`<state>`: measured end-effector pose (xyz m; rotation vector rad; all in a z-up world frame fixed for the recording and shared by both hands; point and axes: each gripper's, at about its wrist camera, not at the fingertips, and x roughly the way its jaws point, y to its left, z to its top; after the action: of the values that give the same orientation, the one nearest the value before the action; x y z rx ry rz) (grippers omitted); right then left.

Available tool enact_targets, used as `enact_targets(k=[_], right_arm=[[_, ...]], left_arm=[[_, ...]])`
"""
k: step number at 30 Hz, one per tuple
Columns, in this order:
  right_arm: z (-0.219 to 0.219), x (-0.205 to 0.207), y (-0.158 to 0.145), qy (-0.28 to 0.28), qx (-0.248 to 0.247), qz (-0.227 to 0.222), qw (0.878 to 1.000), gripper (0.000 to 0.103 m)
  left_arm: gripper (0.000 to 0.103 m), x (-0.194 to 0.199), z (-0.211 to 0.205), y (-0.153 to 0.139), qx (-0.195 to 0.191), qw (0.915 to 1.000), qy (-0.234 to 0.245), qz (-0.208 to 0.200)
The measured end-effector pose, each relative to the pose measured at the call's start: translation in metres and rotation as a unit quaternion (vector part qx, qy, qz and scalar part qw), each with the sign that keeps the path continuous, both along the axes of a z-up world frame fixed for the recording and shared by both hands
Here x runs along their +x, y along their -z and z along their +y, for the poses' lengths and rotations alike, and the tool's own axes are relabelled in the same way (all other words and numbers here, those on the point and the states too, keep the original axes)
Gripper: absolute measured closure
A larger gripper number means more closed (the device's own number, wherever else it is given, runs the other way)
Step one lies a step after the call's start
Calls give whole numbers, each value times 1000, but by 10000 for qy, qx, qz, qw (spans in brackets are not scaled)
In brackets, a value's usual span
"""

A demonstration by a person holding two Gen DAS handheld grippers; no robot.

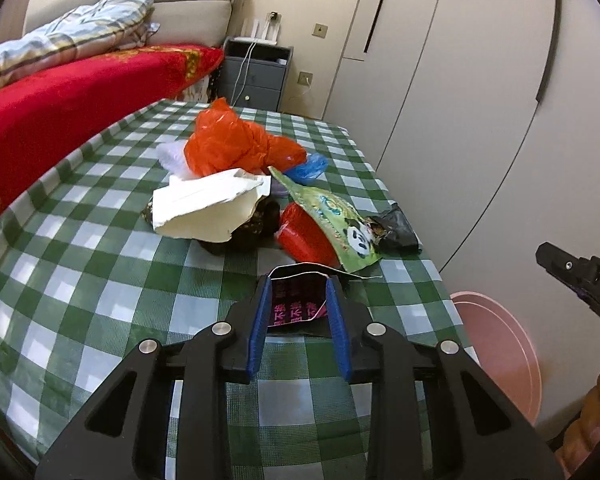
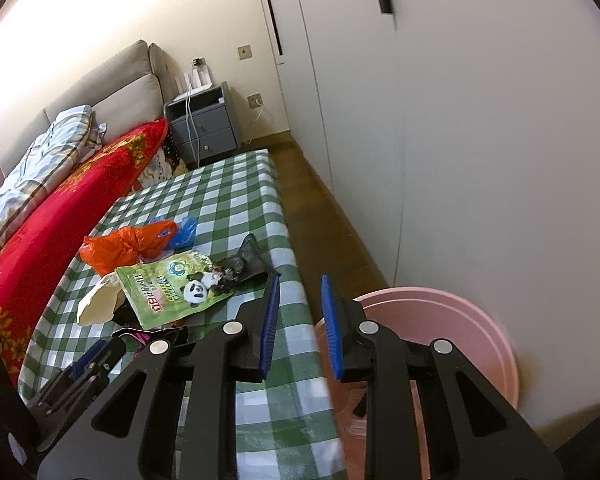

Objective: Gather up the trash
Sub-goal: 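Move the left tool to the pink-and-black packet and close on it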

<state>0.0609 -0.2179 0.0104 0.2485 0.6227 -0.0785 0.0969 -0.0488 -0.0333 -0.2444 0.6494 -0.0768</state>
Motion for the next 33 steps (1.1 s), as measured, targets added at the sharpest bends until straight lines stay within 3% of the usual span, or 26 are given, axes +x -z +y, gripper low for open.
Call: enact_targets(k=[8, 13, 18, 24, 31, 33], right_arm=[[4, 8, 6, -103, 77, 77, 9999, 81], [2, 6, 6, -95, 38, 71, 9999, 81], [-4, -2, 4, -27, 62, 68, 10000, 80], [-3, -10, 3, -128, -39, 89, 9999, 80], [-1, -9, 3, -186, -10, 95, 9998, 80], [3, -6, 5, -228, 1, 115, 9997, 80]], left_arm=[[66, 5, -1, 2, -270, 9996, 52, -9], [65, 15, -2, 11, -872, 9958, 71, 276], [63, 21, -15, 10, -1112, 9932, 78, 328], [60, 27, -32, 12, -861, 9944, -286, 543], [61, 23, -16, 12, -666, 9945, -536, 597], [70, 21, -8, 13, -669, 9941, -569, 634]])
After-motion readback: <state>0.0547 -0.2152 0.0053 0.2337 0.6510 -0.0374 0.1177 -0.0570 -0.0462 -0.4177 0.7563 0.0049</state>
